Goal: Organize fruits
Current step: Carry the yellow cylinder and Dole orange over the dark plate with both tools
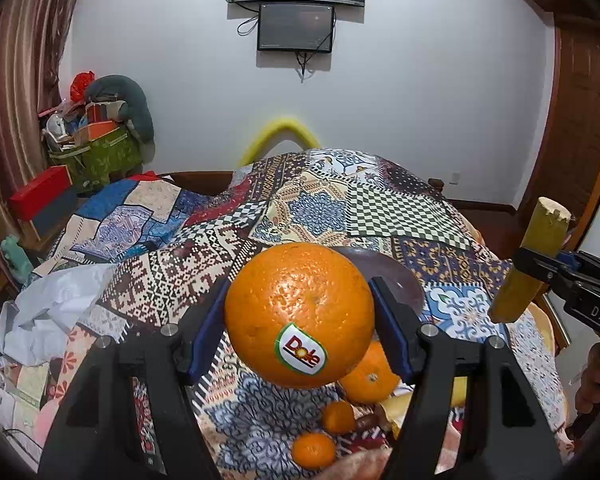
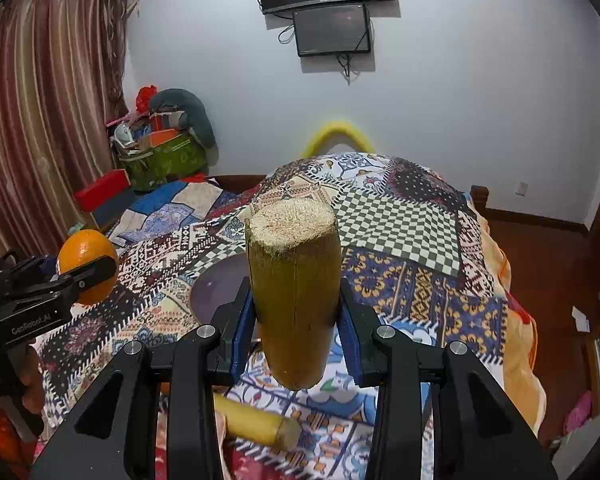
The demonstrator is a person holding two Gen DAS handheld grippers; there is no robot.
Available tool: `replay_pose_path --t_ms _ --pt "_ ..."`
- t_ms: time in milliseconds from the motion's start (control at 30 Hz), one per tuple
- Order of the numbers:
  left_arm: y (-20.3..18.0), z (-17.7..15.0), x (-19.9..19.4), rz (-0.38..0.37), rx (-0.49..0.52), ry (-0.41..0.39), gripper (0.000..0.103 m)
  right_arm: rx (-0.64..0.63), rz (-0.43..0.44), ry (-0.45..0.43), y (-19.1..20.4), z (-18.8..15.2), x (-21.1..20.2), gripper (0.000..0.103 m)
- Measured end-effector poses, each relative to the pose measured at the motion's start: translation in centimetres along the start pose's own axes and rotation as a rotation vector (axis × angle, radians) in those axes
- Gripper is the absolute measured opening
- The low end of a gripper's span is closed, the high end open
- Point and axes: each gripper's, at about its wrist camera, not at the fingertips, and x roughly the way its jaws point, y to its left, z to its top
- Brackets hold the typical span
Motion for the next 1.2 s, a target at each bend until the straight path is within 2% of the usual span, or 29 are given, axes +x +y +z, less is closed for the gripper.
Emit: replay_pose_path --t_ms 533,800,1200 --pt "0.6 1.6 5.0 -0.004 -0.001 0.02 0.068 -0.038 0.025 0.056 0.2 0.8 5.2 0.035" --pt "0.1 1.7 8.5 -0.022 0.023 0.076 0.068 -0.054 0.029 0.104 0.2 0.9 8.3 0.035" --pt "0.7 0.9 14.3 -0.052 0.01 0.201 0.068 -0.08 0.049 0.198 0.2 0.7 12.7 0.035"
